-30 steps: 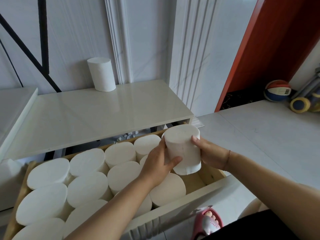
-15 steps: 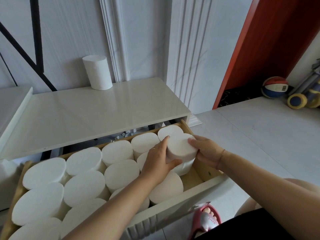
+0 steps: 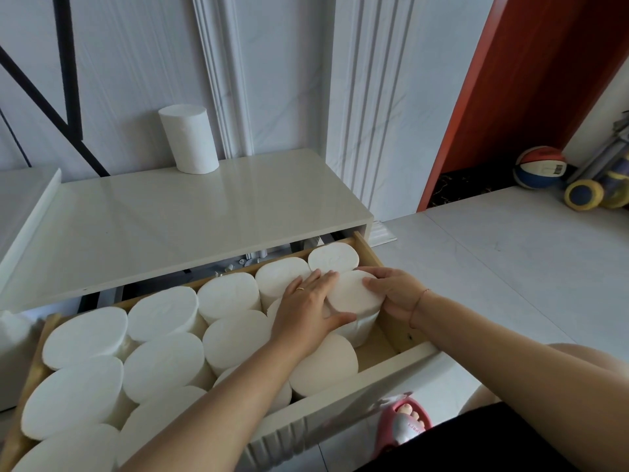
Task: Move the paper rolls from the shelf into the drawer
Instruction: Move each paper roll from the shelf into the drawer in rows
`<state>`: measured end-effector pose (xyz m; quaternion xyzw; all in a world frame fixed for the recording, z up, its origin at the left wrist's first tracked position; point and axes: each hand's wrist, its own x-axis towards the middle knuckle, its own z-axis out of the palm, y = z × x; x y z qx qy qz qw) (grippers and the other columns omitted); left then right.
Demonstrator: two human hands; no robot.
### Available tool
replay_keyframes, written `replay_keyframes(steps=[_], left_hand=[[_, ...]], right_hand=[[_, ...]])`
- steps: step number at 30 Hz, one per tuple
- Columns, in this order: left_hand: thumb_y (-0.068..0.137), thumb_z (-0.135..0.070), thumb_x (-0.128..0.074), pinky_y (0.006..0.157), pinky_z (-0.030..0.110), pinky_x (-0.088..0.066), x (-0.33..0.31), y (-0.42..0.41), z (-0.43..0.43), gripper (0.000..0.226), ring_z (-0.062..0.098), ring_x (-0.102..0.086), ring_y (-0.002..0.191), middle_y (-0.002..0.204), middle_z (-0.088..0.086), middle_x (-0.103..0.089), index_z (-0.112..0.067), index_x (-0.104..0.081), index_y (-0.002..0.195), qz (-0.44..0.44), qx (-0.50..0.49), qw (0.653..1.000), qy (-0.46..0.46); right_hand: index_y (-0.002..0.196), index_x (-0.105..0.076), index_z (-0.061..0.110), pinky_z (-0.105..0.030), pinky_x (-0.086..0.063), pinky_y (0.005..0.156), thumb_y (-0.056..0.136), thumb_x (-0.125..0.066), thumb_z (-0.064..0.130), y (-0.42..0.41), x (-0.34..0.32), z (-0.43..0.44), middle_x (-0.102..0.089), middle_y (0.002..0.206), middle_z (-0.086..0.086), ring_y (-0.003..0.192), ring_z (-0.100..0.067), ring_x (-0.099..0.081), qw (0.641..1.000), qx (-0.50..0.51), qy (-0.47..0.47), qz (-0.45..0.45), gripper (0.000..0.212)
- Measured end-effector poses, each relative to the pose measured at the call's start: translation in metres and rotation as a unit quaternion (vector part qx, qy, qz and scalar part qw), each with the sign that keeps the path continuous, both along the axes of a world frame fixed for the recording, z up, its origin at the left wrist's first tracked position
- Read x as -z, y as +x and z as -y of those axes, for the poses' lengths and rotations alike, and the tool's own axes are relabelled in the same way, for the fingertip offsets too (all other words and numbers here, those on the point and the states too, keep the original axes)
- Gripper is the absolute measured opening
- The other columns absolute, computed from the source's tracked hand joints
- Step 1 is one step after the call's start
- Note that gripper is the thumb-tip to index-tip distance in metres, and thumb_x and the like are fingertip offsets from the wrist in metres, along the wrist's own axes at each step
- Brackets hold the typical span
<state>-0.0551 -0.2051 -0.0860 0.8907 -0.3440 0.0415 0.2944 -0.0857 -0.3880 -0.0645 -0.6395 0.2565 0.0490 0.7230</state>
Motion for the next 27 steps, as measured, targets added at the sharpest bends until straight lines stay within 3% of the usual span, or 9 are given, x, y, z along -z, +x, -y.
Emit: replay_keyframes(steps=[3, 8, 14, 17, 18, 20, 23, 27], left_hand=[[0.083, -0.058, -0.056, 0.111, 0.019, 0.003, 0.001, 0.003, 0.0, 0.074, 0.003, -0.014, 0.142, 0.153, -0.008, -0.029, -0.026, -0.031, 0.145, -0.001, 0.013, 0.999, 0.031], [0.085, -0.054, -0.056, 0.114, 0.023, 0.002, 0.002, 0.003, 0.0, 0.073, 0.003, -0.011, 0.142, 0.154, -0.01, -0.026, -0.026, -0.028, 0.146, 0.0, 0.009, 0.999, 0.047], [0.084, -0.058, -0.053, 0.112, 0.025, 0.008, 0.004, 0.002, 0.001, 0.078, 0.005, -0.006, 0.143, 0.157, -0.009, -0.018, -0.026, -0.022, 0.148, 0.006, -0.024, 0.997, 0.073], [0.088, -0.065, -0.036, 0.113, 0.03, 0.013, 0.007, 0.003, -0.002, 0.079, 0.007, 0.006, 0.144, 0.159, -0.008, -0.002, -0.024, -0.01, 0.15, 0.022, -0.021, 0.991, 0.133], [0.09, -0.065, -0.026, 0.113, 0.031, 0.015, 0.009, 0.003, -0.003, 0.077, 0.008, 0.011, 0.144, 0.159, -0.007, 0.004, -0.024, -0.004, 0.151, 0.03, -0.015, 0.987, 0.156], [0.093, -0.061, -0.01, 0.112, 0.032, 0.018, 0.01, 0.004, -0.005, 0.07, 0.008, 0.016, 0.143, 0.158, -0.007, 0.009, -0.024, 0.003, 0.15, 0.04, -0.003, 0.983, 0.18], [0.095, -0.054, -0.006, 0.113, 0.032, 0.016, 0.01, 0.006, -0.011, 0.063, 0.008, 0.015, 0.143, 0.159, -0.007, 0.008, -0.024, 0.002, 0.15, 0.05, -0.005, 0.981, 0.187], [0.094, -0.056, -0.005, 0.115, 0.034, 0.014, 0.01, 0.01, -0.02, 0.066, 0.009, 0.017, 0.143, 0.158, -0.005, 0.011, -0.021, 0.003, 0.151, 0.051, -0.012, 0.976, 0.213]], right_hand=[[0.116, -0.062, 0.002, -0.046, -0.045, 0.104, 0.097, -0.042, -0.006, 0.001, 0.001, 0.001, -0.054, 0.132, -0.024, 0.122, -0.04, -0.05, 1.0, -0.01, -0.01, -0.012, 0.029], [0.103, -0.065, 0.011, -0.046, -0.047, 0.102, 0.093, -0.043, -0.011, 0.0, -0.001, -0.003, -0.056, 0.129, -0.02, 0.121, -0.038, -0.052, 0.997, -0.016, -0.069, -0.009, 0.033], [0.116, -0.059, 0.011, -0.037, -0.048, 0.102, 0.086, -0.053, -0.011, -0.002, -0.002, -0.009, -0.065, 0.113, -0.004, 0.113, -0.024, -0.061, 0.958, -0.022, -0.28, 0.056, 0.038], [0.134, -0.048, 0.013, -0.036, -0.042, 0.108, 0.088, -0.065, 0.005, -0.004, -0.003, -0.014, -0.054, 0.131, -0.005, 0.126, -0.023, -0.051, 0.937, -0.082, -0.333, 0.069, 0.05], [0.142, -0.039, 0.015, -0.037, -0.037, 0.112, 0.089, -0.065, 0.013, -0.005, -0.003, -0.017, -0.044, 0.142, -0.007, 0.132, -0.023, -0.044, 0.918, -0.119, -0.373, 0.07, 0.058], [0.152, -0.02, 0.021, -0.037, -0.019, 0.12, 0.097, -0.054, 0.026, -0.005, 0.0, -0.022, -0.016, 0.16, -0.004, 0.146, -0.023, -0.02, 0.846, -0.204, -0.487, 0.066, 0.065], [0.155, -0.001, 0.022, -0.035, 0.003, 0.122, 0.104, -0.028, 0.04, -0.004, 0.007, -0.027, 0.009, 0.163, 0.0, 0.15, -0.018, 0.01, 0.734, -0.285, -0.614, 0.048, 0.061], [0.154, 0.01, 0.021, -0.034, 0.01, 0.121, 0.101, -0.017, 0.052, -0.002, 0.009, -0.029, 0.018, 0.162, -0.001, 0.148, -0.018, 0.02, 0.68, -0.324, -0.657, 0.007, 0.066]])
